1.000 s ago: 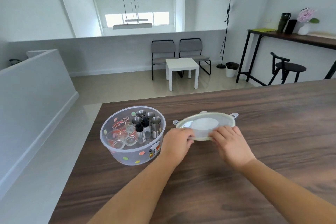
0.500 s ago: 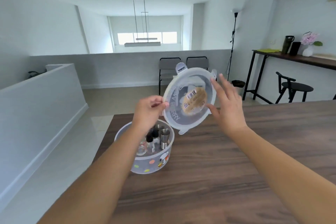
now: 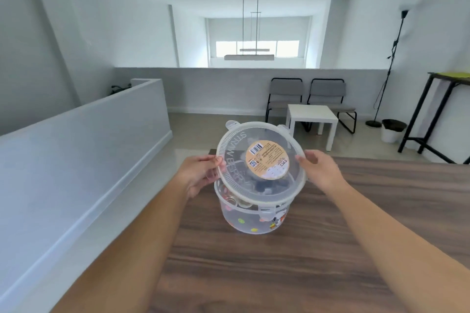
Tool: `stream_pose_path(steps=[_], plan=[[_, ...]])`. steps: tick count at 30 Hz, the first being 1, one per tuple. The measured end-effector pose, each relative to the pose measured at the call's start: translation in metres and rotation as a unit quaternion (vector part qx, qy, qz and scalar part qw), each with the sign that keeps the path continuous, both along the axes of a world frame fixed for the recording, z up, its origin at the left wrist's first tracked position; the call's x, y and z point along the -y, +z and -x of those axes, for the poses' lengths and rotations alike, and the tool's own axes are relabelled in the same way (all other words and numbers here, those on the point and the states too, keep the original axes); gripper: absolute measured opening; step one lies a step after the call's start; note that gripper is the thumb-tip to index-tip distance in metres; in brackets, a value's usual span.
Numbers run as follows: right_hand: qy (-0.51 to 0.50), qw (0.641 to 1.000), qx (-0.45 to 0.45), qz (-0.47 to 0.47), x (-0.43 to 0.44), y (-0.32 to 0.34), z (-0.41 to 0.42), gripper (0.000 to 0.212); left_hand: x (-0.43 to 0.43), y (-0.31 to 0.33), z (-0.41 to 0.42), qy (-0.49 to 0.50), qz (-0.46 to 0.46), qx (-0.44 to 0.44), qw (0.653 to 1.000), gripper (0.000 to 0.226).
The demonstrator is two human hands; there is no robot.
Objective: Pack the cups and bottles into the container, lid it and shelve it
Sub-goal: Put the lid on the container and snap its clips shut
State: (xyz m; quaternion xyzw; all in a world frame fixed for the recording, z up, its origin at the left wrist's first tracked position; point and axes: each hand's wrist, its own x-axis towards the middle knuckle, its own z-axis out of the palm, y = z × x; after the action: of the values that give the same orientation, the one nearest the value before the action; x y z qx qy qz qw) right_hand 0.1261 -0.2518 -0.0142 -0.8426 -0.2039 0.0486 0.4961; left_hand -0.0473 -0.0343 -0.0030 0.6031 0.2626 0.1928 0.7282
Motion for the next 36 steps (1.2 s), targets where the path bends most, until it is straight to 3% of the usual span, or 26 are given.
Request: stream_pose_path(steps=[2, 5, 9, 12, 14, 18, 26, 32, 36], plan=[[0.025, 0.998, -0.047, -0.031, -0.005, -0.01, -0.001, 0.026, -0.003, -0.01, -0.001, 0.013, 0.02, -0.02, 1.0, 0.003], [0.02, 0.998, -0.041, -0.05, -0.012, -0.02, -0.003, 0.012, -0.004, -0.023, -0.006, 0.044, 0.021, -0.035, 0.998, 0.004], [0.014, 0.998, -0.059, -0.028, -0.02, -0.03, -0.009, 0.015, -0.008, -0.039, -0.019, 0.106, -0.109, -0.091, 0.984, 0.014], [0.014, 0.999, -0.052, -0.006, -0.027, -0.04, -0.015, 0.02, -0.01, -0.047, -0.024, 0.121, -0.264, -0.18, 0.94, 0.018], [0.008, 0.999, -0.044, 0.007, -0.028, -0.046, -0.019, 0.021, -0.009, -0.049, -0.024, 0.115, -0.294, -0.195, 0.929, 0.021], [0.004, 0.999, -0.033, 0.017, -0.026, -0.058, -0.024, 0.021, -0.005, -0.053, -0.024, 0.119, -0.325, -0.207, 0.915, 0.017], [0.024, 0.978, -0.17, -0.122, -0.022, -0.067, -0.028, 0.013, -0.011, -0.058, -0.028, 0.119, -0.314, -0.197, 0.921, 0.019], [0.039, 0.981, -0.177, -0.062, -0.024, -0.048, -0.035, 0.006, -0.019, -0.058, -0.034, 0.094, -0.291, -0.216, 0.927, 0.022], [0.049, 0.983, -0.168, -0.053, -0.024, -0.05, -0.034, 0.014, -0.019, -0.056, -0.036, 0.083, -0.313, -0.2, 0.925, 0.015]])
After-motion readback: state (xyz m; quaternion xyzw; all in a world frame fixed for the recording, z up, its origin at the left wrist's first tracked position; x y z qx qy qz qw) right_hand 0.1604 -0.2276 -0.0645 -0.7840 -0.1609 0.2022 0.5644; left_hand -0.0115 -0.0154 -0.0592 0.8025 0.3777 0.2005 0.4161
